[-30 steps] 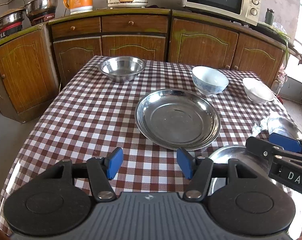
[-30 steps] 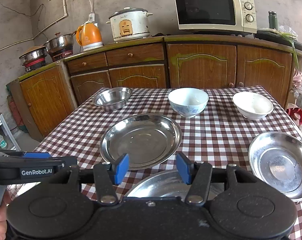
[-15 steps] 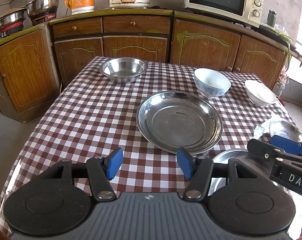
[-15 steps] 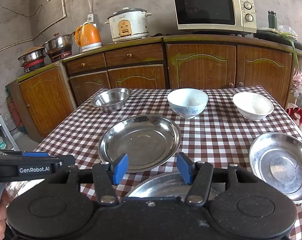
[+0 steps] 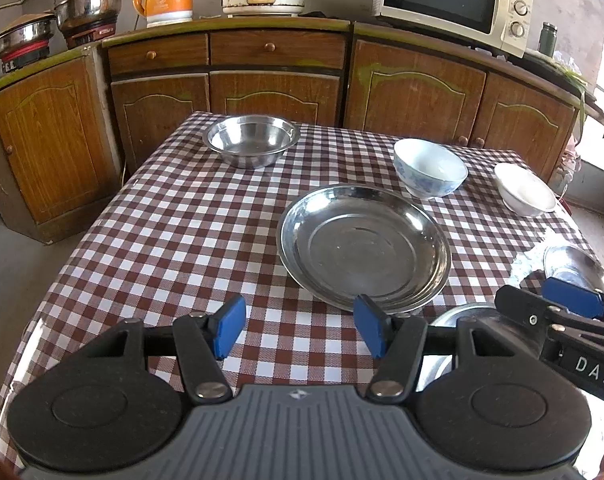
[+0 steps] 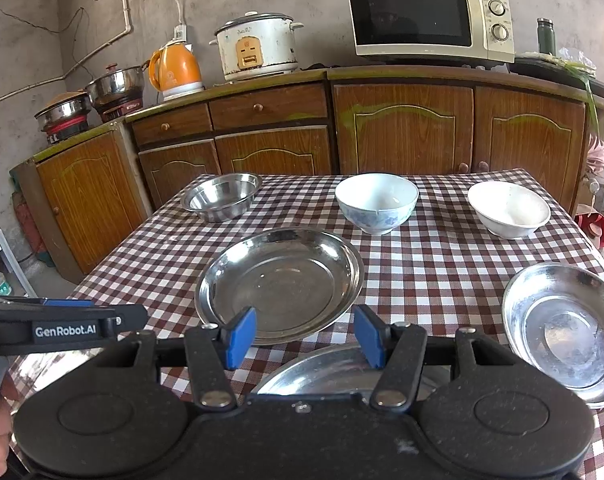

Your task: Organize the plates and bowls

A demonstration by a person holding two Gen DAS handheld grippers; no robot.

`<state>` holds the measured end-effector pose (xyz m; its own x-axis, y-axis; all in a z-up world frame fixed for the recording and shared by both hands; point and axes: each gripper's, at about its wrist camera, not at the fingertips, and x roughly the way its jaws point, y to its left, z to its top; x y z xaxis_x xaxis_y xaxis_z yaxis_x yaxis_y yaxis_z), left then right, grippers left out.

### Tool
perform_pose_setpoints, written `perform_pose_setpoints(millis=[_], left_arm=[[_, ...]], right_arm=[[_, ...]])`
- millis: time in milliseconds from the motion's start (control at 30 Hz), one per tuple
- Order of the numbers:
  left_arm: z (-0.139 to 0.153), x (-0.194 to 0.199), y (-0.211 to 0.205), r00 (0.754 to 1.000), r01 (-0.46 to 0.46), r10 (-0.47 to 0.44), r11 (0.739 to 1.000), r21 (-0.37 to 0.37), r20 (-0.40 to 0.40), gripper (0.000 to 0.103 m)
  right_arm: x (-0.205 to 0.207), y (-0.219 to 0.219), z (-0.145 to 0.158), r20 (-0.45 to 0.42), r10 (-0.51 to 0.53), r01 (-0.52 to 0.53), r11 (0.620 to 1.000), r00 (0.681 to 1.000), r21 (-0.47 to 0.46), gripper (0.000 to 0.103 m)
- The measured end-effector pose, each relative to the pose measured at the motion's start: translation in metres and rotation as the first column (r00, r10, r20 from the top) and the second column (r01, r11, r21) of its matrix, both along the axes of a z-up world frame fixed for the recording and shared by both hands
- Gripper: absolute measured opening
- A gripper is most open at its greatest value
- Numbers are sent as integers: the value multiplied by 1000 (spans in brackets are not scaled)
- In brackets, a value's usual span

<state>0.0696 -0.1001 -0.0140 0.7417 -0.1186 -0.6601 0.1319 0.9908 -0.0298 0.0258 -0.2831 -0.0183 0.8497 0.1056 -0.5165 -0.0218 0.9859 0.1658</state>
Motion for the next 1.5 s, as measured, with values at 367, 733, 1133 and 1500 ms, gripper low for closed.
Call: perform_pose_setpoints(millis=[367,733,1133,1500], left_arm=[[-1,2,0,1000,-5,5,1000,-3,-2,61],[-2,6,1,1000,-12,12,1000,-4,-2,61],[-1,13,3,1000,-21,21,1000,-2,1,62],[0,22,4,1000,-29,29,1000,-4,4,66]], right_arm=[[3,0,-3,-3,0,0,1000,1000,0,67],[7,0,-8,-7,-3,3,1000,1000,0,67],[10,-1,-8,-2,-9,9,1000,1000,-4,69],[18,-3,-7,-6,-17,17,1000,1000,-2,70]])
